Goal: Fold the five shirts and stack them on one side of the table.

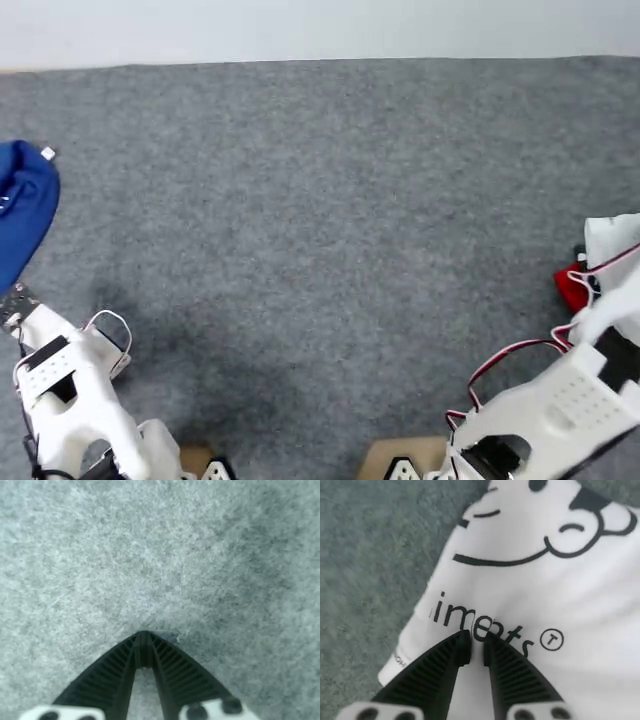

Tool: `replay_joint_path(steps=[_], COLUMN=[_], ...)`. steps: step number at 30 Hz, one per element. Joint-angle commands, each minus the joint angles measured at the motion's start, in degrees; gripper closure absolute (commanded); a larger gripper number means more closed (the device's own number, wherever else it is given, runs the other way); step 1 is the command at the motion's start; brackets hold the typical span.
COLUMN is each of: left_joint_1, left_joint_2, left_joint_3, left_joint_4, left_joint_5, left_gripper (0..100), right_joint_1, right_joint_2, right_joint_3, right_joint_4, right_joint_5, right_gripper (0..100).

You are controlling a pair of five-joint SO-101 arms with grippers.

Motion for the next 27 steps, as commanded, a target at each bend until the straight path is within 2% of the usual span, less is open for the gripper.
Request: replay_joint_path(steps=[1,6,13,16,21,27], left_joint_1=[0.0,0.0,0.0,0.0,0.0,0.0], left_joint_2=[-0.1,-0.1,-0.1,-0.1,-0.1,-0.1], left_joint_3=[1.2,1.2,1.2,1.2,1.2,1.2], left_joint_4=[0.5,0.5,0.5,0.5,0.5,0.5], left_joint_5=[0.4,0.4,0.4,0.4,0.4,0.4], left_gripper=[100,100,100,100,100,100], right_joint_1=[-1.5,-1.7,-3.6,-5.3,-6.7,-4.5], right_joint_2=[-3.5,-3.5,-11.9,-16.4,-18.6,-12.3], right_joint_3=[-3.2,-3.5,-3.5,-3.5,-3.2,-3.1], right_joint_4=[-3.5,-2.7,2.4,5.1,10.9,16.6], right_joint_5=[-0.5,-0.4,-0.7,-0.4,-0.4,-0.4], right_gripper=[94.1,91.6,73.3,71.1,77.2,99.6])
